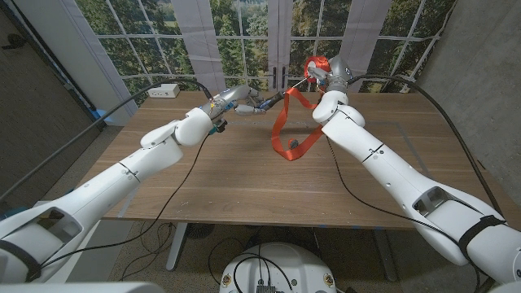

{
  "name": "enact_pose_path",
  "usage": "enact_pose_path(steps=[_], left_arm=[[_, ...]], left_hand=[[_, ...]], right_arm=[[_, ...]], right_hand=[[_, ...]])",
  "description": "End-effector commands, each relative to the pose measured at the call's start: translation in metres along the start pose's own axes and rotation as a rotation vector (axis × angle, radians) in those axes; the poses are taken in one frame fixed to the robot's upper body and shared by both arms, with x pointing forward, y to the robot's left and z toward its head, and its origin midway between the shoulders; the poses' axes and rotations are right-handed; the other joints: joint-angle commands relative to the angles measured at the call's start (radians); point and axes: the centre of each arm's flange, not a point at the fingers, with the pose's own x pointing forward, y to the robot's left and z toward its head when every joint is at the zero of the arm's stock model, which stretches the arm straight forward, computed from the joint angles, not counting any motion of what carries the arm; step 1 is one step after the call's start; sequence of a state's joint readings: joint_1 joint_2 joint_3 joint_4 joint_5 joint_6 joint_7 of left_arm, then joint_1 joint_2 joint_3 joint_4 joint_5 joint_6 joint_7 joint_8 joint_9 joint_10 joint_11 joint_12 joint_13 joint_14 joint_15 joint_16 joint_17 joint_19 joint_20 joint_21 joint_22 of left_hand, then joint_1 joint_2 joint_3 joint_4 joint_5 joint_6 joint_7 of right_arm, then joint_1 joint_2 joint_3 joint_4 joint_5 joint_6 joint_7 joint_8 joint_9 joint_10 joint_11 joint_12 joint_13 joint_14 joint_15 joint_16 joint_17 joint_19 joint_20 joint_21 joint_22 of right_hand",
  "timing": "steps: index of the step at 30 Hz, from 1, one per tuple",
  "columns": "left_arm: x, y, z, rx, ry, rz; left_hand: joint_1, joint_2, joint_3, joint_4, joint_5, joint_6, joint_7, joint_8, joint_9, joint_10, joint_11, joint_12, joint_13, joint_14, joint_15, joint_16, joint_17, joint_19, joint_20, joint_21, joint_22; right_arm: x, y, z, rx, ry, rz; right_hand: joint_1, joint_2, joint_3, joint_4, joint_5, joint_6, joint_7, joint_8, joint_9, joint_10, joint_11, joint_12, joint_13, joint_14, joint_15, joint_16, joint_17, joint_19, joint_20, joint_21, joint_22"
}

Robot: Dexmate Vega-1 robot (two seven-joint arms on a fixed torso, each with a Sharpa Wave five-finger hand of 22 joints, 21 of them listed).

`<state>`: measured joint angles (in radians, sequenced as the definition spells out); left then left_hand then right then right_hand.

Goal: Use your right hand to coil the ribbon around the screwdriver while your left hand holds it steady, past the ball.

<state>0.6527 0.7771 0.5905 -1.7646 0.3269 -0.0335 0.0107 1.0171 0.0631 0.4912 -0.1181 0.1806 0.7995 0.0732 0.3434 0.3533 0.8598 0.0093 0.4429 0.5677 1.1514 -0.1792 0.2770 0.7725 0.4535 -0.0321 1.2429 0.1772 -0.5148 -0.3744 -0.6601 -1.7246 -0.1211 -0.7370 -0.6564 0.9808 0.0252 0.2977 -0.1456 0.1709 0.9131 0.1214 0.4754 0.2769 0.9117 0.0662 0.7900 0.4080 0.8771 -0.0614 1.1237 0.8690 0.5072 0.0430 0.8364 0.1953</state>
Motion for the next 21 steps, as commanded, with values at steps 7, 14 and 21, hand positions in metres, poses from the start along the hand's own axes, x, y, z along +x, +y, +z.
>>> enact_pose_path(steps=[7,14,21], left_arm=[[0.006,-0.005,-0.003,0.019,0.027,-0.103],[0.006,-0.011,-0.011,-0.044,-0.013,-0.006],[0.002,-0.016,-0.022,-0.147,-0.081,0.153]], left_hand=[[0.093,0.092,0.095,-0.032,0.005,0.170,-0.072,-0.004,0.097,0.160,-0.155,0.007,0.178,0.027,-0.049,-0.002,0.003,-0.004,0.001,0.004,0.002],[0.092,0.093,0.095,-0.031,0.005,0.172,-0.072,-0.004,0.099,0.160,-0.157,0.005,0.178,0.027,-0.049,-0.003,0.002,-0.005,0.001,0.004,0.002],[0.091,0.092,0.096,-0.031,0.006,0.168,-0.076,-0.006,0.102,0.160,-0.157,0.002,0.177,0.022,-0.049,-0.005,0.004,-0.010,-0.002,0.003,0.002]], right_arm=[[-0.008,0.000,0.060,0.011,-0.198,0.085],[-0.014,0.000,0.079,0.020,-0.263,0.105],[-0.007,0.002,0.086,0.003,-0.258,0.115]], right_hand=[[0.121,0.123,0.007,0.000,0.009,0.190,-0.032,0.130,0.140,0.095,-0.046,0.088,0.089,0.025,-0.108,-0.001,0.003,-0.009,0.000,0.011,0.000],[0.121,0.123,0.008,-0.001,0.009,0.191,-0.034,0.130,0.140,0.096,-0.047,0.087,0.088,0.026,-0.109,-0.002,0.002,-0.010,-0.001,0.015,0.000],[0.120,0.124,0.008,0.000,0.008,0.191,-0.031,0.131,0.141,0.095,-0.050,0.088,0.089,0.026,-0.112,-0.002,0.002,-0.010,-0.002,0.019,0.000]])
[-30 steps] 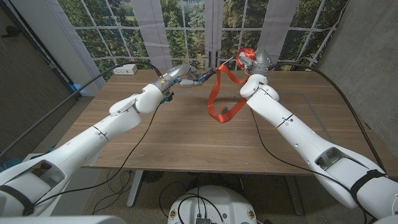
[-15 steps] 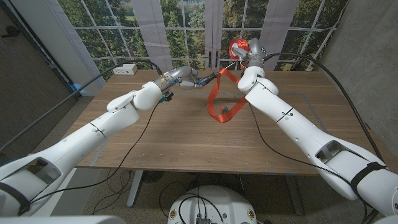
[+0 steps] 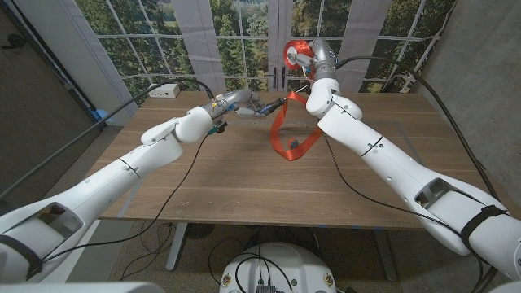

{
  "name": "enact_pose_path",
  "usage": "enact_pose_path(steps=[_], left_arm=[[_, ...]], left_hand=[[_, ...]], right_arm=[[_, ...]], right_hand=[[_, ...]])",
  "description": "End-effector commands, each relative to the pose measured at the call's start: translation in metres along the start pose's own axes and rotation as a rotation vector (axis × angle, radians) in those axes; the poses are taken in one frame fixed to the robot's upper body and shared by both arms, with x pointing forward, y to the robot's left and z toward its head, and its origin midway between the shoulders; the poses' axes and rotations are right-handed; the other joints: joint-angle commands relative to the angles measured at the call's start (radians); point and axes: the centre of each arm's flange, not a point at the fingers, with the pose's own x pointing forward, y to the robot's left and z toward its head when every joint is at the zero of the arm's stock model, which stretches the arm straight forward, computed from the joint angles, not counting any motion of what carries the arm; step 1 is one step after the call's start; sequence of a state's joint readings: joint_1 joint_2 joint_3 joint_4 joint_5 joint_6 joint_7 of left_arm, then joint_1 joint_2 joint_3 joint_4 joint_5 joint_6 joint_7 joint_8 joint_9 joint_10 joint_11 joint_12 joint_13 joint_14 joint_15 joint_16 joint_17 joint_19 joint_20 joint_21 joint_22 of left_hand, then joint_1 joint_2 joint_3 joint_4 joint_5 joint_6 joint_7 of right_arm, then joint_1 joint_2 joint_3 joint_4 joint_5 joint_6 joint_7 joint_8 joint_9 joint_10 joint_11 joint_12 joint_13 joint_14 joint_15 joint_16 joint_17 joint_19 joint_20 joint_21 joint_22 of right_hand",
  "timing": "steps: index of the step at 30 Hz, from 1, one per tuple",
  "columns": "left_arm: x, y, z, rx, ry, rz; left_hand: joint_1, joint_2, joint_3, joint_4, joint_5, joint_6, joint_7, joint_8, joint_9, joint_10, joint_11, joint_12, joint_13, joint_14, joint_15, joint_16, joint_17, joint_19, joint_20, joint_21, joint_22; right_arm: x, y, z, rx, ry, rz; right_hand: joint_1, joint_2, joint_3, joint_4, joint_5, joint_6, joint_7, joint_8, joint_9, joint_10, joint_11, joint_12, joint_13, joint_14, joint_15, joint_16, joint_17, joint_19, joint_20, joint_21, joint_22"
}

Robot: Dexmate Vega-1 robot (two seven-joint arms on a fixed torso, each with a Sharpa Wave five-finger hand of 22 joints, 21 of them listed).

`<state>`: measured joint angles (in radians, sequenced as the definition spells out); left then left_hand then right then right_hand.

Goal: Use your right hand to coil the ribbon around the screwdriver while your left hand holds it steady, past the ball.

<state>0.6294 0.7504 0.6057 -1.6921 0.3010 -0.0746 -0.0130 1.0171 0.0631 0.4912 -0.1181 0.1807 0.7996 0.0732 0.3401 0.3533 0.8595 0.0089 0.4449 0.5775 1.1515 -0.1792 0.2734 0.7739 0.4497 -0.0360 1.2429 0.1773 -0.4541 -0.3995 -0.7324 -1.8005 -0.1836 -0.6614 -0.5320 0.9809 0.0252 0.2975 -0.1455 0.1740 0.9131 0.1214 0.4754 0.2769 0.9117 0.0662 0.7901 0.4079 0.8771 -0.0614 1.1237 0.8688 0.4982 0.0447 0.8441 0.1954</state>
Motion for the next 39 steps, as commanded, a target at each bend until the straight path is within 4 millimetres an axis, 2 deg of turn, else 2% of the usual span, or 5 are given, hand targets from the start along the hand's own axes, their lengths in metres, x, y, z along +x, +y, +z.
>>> enact_pose_path(steps=[1,13,17,28,39], left_arm=[[-0.003,-0.005,-0.012,-0.122,-0.092,0.180],[0.008,-0.005,-0.016,-0.116,-0.087,0.092],[0.009,-0.005,-0.017,-0.102,-0.063,0.086],[0.019,-0.006,-0.012,-0.069,-0.002,0.082],[0.019,-0.010,-0.008,-0.100,0.019,0.143]], left_hand=[[0.090,0.092,0.096,-0.030,0.006,0.169,-0.077,-0.003,0.103,0.158,-0.157,-0.001,0.169,0.020,-0.049,-0.002,0.002,-0.009,0.003,0.002,0.002],[0.084,0.088,0.095,-0.027,0.010,0.171,-0.082,-0.007,0.099,0.155,-0.162,-0.003,0.173,0.015,-0.049,-0.005,0.003,-0.012,-0.004,0.000,0.001],[0.085,0.088,0.096,-0.028,0.011,0.173,-0.083,-0.008,0.099,0.156,-0.161,-0.003,0.174,0.015,-0.050,-0.005,0.004,-0.011,-0.004,0.000,0.001],[0.089,0.089,0.097,-0.033,0.010,0.182,-0.069,-0.011,0.094,0.166,-0.161,-0.004,0.173,0.030,-0.050,0.000,0.003,-0.001,0.000,0.005,0.002],[0.095,0.089,0.098,-0.036,0.008,0.184,-0.065,-0.017,0.090,0.171,-0.160,-0.005,0.173,0.034,-0.051,0.000,0.002,0.005,0.004,0.007,0.002]], right_arm=[[0.009,0.002,0.018,0.005,-0.037,0.034],[0.033,0.015,0.043,-0.053,-0.070,0.079],[0.033,0.022,0.054,-0.070,-0.103,0.090],[0.010,0.043,0.083,-0.084,-0.202,0.136],[-0.020,0.061,0.081,-0.004,-0.209,0.200]], right_hand=[[0.120,0.124,0.009,0.000,0.005,0.190,-0.032,0.131,0.141,0.096,-0.049,0.088,0.088,0.027,-0.111,-0.002,0.002,-0.001,-0.005,0.012,0.000],[0.118,0.124,0.010,0.000,0.005,0.189,-0.034,0.129,0.140,0.097,-0.048,0.088,0.087,0.025,-0.109,-0.003,0.004,-0.003,-0.005,0.019,-0.001],[0.118,0.125,0.011,-0.001,0.005,0.189,-0.032,0.129,0.140,0.096,-0.049,0.089,0.089,0.022,-0.110,-0.003,0.006,-0.004,-0.005,0.021,-0.001],[0.118,0.124,0.011,-0.001,0.005,0.189,-0.032,0.130,0.141,0.096,-0.050,0.088,0.086,0.026,-0.112,-0.003,0.002,-0.006,-0.005,0.028,-0.002],[0.118,0.122,0.014,-0.003,0.006,0.190,-0.031,0.131,0.143,0.098,-0.047,0.089,0.086,0.028,-0.109,-0.005,0.002,-0.005,-0.004,0.035,-0.003]])
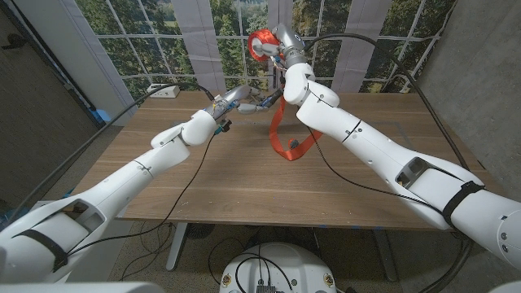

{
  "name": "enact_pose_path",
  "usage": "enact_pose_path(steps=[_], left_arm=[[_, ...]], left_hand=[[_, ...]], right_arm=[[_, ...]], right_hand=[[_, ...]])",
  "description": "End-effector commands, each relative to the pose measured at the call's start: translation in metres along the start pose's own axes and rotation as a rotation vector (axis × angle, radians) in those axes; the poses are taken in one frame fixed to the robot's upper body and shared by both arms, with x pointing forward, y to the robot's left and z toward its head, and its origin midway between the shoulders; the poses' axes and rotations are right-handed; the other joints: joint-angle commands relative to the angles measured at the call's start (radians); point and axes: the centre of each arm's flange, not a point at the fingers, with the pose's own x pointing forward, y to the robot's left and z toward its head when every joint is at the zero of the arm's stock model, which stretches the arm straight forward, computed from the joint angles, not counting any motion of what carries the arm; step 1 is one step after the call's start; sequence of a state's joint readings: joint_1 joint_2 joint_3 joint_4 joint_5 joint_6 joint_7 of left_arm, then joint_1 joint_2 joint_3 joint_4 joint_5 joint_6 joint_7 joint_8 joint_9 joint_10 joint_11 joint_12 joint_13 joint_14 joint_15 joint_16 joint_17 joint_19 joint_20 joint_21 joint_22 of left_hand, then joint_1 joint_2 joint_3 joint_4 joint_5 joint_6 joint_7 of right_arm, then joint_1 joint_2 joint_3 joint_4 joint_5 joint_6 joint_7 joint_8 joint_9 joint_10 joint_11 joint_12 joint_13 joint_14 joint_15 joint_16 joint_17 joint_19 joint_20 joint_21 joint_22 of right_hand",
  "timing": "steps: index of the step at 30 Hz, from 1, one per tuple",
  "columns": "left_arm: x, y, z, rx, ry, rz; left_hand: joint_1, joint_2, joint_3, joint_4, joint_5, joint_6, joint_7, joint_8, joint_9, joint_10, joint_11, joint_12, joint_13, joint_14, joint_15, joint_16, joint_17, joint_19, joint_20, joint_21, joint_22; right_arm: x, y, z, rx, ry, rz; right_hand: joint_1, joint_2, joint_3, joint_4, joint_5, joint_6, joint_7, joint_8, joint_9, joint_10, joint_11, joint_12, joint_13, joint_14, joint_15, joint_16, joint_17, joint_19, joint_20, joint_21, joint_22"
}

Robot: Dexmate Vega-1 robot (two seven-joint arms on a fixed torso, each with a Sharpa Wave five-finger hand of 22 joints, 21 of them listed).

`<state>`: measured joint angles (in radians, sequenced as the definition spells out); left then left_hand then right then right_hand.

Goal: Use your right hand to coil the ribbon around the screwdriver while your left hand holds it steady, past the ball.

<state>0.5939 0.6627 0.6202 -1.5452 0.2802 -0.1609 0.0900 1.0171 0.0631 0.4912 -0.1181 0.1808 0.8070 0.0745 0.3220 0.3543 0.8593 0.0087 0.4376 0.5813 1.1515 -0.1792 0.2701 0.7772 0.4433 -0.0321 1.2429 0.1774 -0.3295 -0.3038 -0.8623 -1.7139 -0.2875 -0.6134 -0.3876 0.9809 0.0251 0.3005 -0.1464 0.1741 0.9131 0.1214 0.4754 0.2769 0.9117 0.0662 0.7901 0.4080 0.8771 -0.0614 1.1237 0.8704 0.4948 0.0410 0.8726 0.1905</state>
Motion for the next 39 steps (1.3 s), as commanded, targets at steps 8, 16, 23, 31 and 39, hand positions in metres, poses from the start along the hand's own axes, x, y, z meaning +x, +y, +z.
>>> enact_pose_path(steps=[8,16,23,31,39], left_arm=[[-0.003,-0.002,0.008,-0.003,0.031,0.057],[0.002,-0.001,0.007,0.000,0.064,0.069],[0.014,-0.004,0.009,-0.026,0.052,0.095],[0.020,-0.004,0.016,-0.027,0.043,0.130],[0.026,-0.006,0.020,-0.025,0.043,0.114]], left_hand=[[0.097,0.089,0.098,-0.037,0.007,0.174,-0.068,-0.002,0.091,0.171,-0.155,-0.001,0.168,0.034,-0.050,0.004,0.000,0.010,0.001,0.007,0.002],[0.098,0.089,0.097,-0.037,0.005,0.177,-0.068,-0.003,0.092,0.172,-0.158,-0.002,0.170,0.036,-0.050,0.003,-0.001,0.012,0.002,0.008,0.001],[0.100,0.089,0.096,-0.037,0.005,0.177,-0.064,-0.005,0.094,0.176,-0.160,-0.005,0.166,0.039,-0.049,0.004,-0.002,0.011,0.002,0.008,0.001],[0.102,0.089,0.096,-0.038,0.004,0.179,-0.068,-0.007,0.095,0.178,-0.157,-0.006,0.168,0.043,-0.051,0.005,-0.002,0.014,0.002,0.010,0.001],[0.102,0.088,0.094,-0.037,0.003,0.185,-0.066,-0.009,0.093,0.181,-0.157,-0.008,0.167,0.046,-0.050,0.006,-0.002,0.019,0.000,0.012,0.001]], right_arm=[[-0.023,-0.017,-0.004,0.078,-0.005,-0.056],[-0.075,-0.082,-0.028,0.137,0.043,-0.266],[-0.106,-0.086,-0.033,0.104,0.089,-0.312],[-0.143,-0.085,-0.041,0.087,0.145,-0.364],[-0.183,-0.084,-0.058,0.107,0.220,-0.380]], right_hand=[[0.119,0.122,0.013,-0.003,0.006,0.190,-0.031,0.130,0.143,0.098,-0.048,0.089,0.086,0.028,-0.110,-0.007,0.002,-0.002,-0.001,0.010,0.002],[0.118,0.120,0.016,-0.003,0.006,0.189,-0.029,0.131,0.145,0.100,-0.047,0.089,0.085,0.030,-0.107,-0.008,0.006,-0.002,0.000,0.014,0.002],[0.120,0.117,0.019,-0.006,0.006,0.192,-0.028,0.130,0.143,0.102,-0.046,0.089,0.085,0.033,-0.108,-0.012,0.003,-0.001,0.002,0.018,0.001],[0.123,0.117,0.019,-0.008,0.005,0.196,-0.025,0.131,0.141,0.104,-0.043,0.090,0.085,0.037,-0.103,-0.007,0.002,0.000,0.007,0.023,0.001],[0.125,0.117,0.019,-0.008,0.005,0.197,-0.024,0.132,0.145,0.104,-0.044,0.091,0.086,0.037,-0.104,-0.004,0.003,0.001,0.008,0.027,0.001]])
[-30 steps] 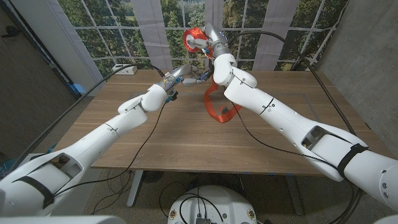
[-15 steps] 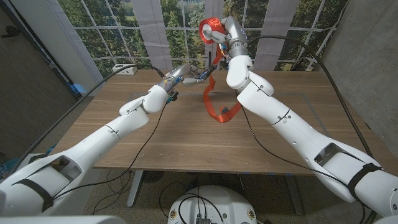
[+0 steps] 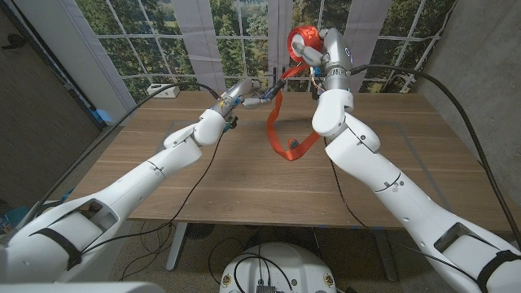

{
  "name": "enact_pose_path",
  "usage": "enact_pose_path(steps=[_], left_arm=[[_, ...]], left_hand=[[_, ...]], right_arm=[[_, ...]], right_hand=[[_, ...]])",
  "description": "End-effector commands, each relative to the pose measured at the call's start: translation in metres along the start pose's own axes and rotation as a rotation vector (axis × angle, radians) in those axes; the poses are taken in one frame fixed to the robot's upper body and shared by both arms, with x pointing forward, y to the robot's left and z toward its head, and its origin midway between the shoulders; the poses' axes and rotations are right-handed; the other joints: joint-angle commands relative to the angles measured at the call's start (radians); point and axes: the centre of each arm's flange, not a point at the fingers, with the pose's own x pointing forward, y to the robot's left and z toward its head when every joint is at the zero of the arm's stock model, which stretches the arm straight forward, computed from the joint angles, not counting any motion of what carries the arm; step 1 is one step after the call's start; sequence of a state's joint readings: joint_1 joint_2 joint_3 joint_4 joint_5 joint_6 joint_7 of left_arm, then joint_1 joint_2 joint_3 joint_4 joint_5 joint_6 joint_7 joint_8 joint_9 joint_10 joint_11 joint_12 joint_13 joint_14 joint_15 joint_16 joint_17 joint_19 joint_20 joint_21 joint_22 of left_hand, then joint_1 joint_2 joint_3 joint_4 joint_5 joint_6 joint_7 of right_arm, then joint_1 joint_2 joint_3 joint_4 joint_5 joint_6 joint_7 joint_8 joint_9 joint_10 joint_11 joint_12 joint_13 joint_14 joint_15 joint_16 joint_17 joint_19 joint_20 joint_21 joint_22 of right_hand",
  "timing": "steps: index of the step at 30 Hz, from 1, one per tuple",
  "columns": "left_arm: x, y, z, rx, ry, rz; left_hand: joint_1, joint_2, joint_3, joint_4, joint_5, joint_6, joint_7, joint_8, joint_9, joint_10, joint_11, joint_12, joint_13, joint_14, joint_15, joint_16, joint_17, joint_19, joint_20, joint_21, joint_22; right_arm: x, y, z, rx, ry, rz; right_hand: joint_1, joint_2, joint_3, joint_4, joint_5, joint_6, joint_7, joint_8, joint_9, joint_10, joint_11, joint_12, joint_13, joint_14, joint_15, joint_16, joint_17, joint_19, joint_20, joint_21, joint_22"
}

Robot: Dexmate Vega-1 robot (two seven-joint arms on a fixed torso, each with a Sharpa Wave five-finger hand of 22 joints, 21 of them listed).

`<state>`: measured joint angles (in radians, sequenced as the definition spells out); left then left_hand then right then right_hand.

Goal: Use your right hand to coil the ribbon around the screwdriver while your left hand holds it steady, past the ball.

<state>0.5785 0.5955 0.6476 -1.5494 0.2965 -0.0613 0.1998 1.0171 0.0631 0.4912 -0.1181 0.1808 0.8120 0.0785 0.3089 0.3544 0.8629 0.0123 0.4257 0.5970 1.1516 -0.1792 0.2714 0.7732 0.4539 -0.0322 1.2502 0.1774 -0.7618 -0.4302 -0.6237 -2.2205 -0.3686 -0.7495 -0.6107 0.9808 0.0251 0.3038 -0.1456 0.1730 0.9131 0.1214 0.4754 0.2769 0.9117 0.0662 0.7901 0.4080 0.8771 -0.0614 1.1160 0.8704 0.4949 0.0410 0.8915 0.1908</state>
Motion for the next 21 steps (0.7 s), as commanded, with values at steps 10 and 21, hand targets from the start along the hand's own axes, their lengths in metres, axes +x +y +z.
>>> enact_pose_path(steps=[10,21], left_arm=[[0.011,-0.005,0.010,-0.004,0.004,0.010],[0.016,-0.009,0.018,-0.004,-0.005,0.004]], left_hand=[[0.103,0.089,0.092,-0.037,0.002,0.180,-0.069,0.001,0.092,0.181,-0.161,0.004,0.153,0.050,-0.050,0.005,-0.002,0.013,0.001,0.006,0.001],[0.103,0.089,0.091,-0.036,0.001,0.180,-0.067,-0.002,0.096,0.181,-0.161,0.001,0.155,0.050,-0.048,0.005,0.000,0.011,0.002,0.006,0.001]], right_arm=[[-0.088,-0.040,-0.058,-0.039,0.224,-0.126],[-0.119,-0.031,-0.096,-0.065,0.395,-0.133]], right_hand=[[0.125,0.116,0.014,-0.009,0.006,0.195,-0.023,0.131,0.147,0.104,-0.045,0.091,0.087,0.040,-0.101,0.008,-0.002,-0.001,0.009,0.013,0.000],[0.127,0.117,0.011,-0.009,0.006,0.195,-0.019,0.130,0.149,0.105,-0.040,0.091,0.086,0.037,-0.101,0.016,-0.002,-0.004,0.009,0.019,0.000]])
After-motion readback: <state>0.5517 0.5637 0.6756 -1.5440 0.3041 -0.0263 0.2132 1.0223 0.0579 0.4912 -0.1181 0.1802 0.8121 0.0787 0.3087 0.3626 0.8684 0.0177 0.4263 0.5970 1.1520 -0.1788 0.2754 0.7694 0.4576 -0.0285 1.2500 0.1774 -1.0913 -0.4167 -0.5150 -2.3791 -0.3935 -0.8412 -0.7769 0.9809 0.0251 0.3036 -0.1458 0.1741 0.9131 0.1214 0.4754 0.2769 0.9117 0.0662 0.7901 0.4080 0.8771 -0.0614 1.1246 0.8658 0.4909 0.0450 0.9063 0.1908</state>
